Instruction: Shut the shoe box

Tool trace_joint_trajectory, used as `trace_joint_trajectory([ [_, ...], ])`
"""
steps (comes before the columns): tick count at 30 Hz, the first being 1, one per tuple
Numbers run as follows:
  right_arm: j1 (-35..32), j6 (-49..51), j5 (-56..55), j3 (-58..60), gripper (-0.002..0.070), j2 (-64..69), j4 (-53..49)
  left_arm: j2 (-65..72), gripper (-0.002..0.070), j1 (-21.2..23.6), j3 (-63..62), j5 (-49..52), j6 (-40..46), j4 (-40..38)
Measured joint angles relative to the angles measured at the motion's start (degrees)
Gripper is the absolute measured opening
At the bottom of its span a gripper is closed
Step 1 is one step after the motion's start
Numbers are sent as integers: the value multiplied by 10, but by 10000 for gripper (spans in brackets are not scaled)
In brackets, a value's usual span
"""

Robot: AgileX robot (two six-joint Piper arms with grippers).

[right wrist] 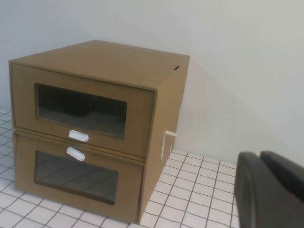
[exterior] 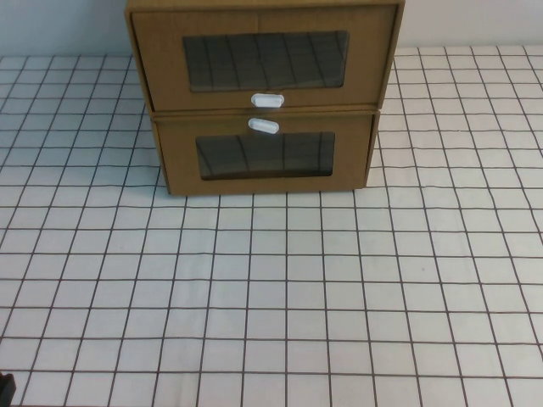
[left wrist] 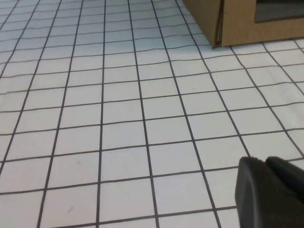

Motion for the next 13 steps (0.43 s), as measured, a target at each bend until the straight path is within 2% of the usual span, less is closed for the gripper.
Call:
trace_joint_trajectory([
  [13, -1, 0, -5, 5, -13, 0, -6, 0, -5, 0, 0, 0, -1, 0],
])
